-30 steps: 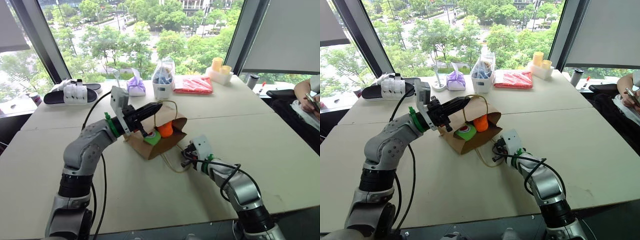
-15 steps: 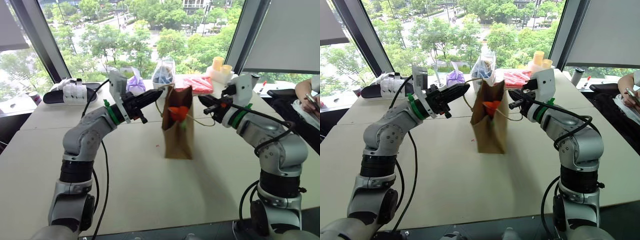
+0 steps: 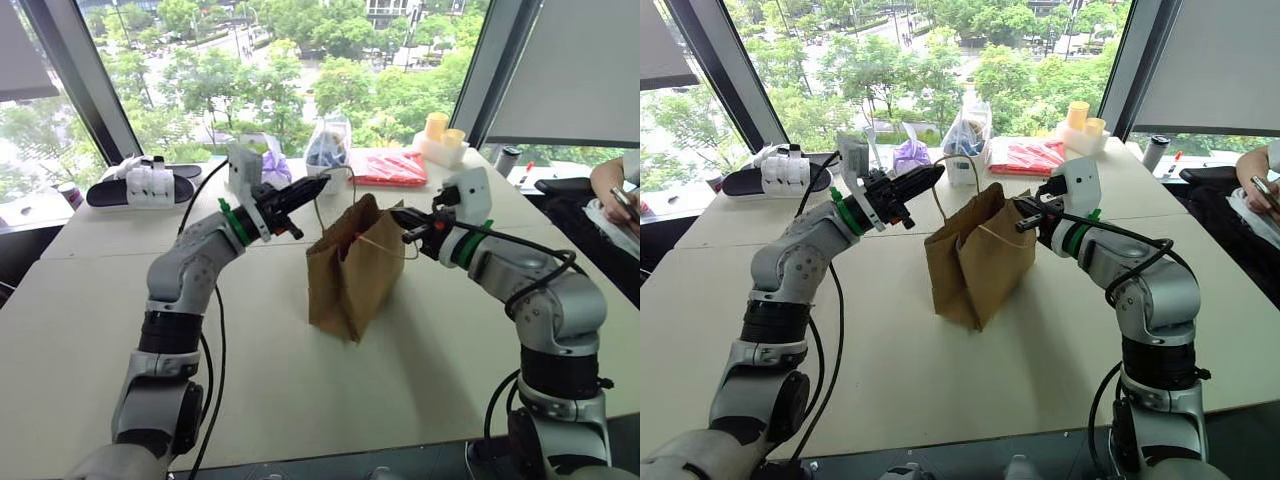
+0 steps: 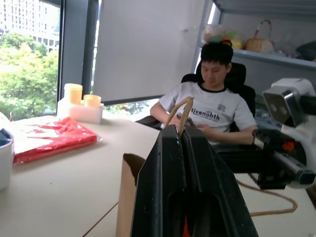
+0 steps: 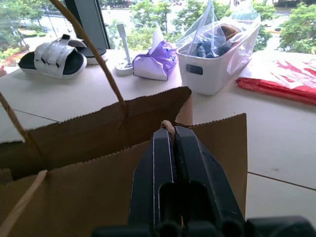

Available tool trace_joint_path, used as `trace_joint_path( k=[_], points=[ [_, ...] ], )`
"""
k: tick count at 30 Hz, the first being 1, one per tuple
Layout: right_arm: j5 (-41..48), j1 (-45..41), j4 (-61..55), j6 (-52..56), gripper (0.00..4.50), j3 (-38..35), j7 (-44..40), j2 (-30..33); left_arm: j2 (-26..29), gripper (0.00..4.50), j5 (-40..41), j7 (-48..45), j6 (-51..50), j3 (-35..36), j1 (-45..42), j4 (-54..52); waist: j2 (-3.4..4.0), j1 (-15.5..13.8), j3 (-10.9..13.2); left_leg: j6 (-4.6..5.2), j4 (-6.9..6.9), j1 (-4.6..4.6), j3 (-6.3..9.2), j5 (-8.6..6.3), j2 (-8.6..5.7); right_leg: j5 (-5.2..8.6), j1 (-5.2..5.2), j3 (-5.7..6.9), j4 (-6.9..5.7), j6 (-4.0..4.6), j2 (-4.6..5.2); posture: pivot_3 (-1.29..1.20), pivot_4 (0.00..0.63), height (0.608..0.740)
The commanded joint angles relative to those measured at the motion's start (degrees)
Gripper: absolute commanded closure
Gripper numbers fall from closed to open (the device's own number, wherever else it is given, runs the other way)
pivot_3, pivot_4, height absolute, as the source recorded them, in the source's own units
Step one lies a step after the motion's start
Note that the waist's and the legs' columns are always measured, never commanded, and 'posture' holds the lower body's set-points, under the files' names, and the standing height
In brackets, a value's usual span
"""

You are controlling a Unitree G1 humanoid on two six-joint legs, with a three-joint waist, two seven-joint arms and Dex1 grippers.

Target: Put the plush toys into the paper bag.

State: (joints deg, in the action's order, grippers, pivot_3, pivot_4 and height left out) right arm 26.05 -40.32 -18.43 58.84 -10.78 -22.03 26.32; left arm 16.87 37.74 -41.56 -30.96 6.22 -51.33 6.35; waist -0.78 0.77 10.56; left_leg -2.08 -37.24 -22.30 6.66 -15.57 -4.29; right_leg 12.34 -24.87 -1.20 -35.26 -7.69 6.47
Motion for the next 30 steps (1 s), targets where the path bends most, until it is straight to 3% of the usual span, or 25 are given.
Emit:
trace_joint_path(
  k=[1, 12, 14, 17, 22, 24, 30],
  points=[
    [1.4, -0.76, -3.03, -0.05, 4.46, -1.95, 0.03, 1.48, 0.49, 4.5, 0.19, -0.64, 0.37, 0.24, -1.32, -2.72, 0.0, 0.03, 0.0, 0.0, 0.01, 0.0, 0.0, 0.0, 0.0, 0.0, 0.0, 0.0, 0.0, 0.0, 0.0, 0.0, 0.15, 0.74],
    [2.28, 1.23, -4.99, -0.52, 4.46, 0.75, 0.43, 1.05, 2.64, 4.5, -5.3, -4.08, 2.08, -4.25, 3.82, -2.87, 0.0, 0.06, 0.0, 0.0, 0.0, 0.0, -0.01, 0.0, 0.0, 0.0, -0.02, 0.0, -0.05, 0.0, 0.0, 0.0, 0.15, 0.74],
    [2.97, 1.02, -5.93, -0.18, 4.5, 0.93, 0.24, 1.01, 3.33, 3.93, -5.17, -3.94, 1.15, -3.94, 4.28, -2.94, 0.0, 0.06, 0.0, 0.0, -0.01, 0.0, 0.0, 0.0, 0.0, 0.0, -0.03, 0.0, -0.05, 0.0, 0.0, 0.0, 0.15, 0.74],
    [4.82, 0.16, -7.68, 0.56, 3.56, 0.15, -0.44, 1.65, 4.24, 2.63, -2.94, -3.27, -0.87, -1.84, 4.49, -3.59, 0.0, 0.07, 0.0, 0.0, 0.0, 0.0, 0.01, 0.0, 0.0, 0.0, -0.03, 0.0, -0.05, 0.0, 0.0, 0.0, 0.15, 0.74],
    [7.08, -2.69, -8.12, 1.42, 1.03, -2.46, -0.08, 3.32, 6.56, 0.17, -0.76, -2.26, -3.75, 1.05, 5.74, -6.62, 0.0, 0.12, 0.0, 0.02, 0.0, 0.0, 0.0, -0.01, 0.01, 0.0, -0.04, 0.0, -0.06, 0.0, 0.0, 0.0, 0.15, 0.74],
    [7.8, -3.66, -7.72, 1.65, 0.06, -3.51, 0.22, 4.01, 7.64, 0.0, -0.49, -2.01, -4.59, 1.54, 6.55, -7.95, 0.0, 0.15, 0.0, 0.01, 0.02, 0.0, 0.0, -0.01, 0.02, 0.0, -0.05, -0.01, -0.05, 0.0, 0.0, 0.0, 0.15, 0.74],
    [9.32, -5.65, -5.78, 4.73, 0.06, -12.09, 3.96, 7.39, 12.39, 0.0, 5.05, -0.17, -11.01, 7.33, 12.46, -14.72, 0.0, -0.07, 0.0, 0.02, 0.02, 0.0, 0.0, -0.01, 0.03, 0.0, -0.05, -0.02, -0.05, 0.0, 0.01, 0.0, 0.15, 0.74]
  ],
)
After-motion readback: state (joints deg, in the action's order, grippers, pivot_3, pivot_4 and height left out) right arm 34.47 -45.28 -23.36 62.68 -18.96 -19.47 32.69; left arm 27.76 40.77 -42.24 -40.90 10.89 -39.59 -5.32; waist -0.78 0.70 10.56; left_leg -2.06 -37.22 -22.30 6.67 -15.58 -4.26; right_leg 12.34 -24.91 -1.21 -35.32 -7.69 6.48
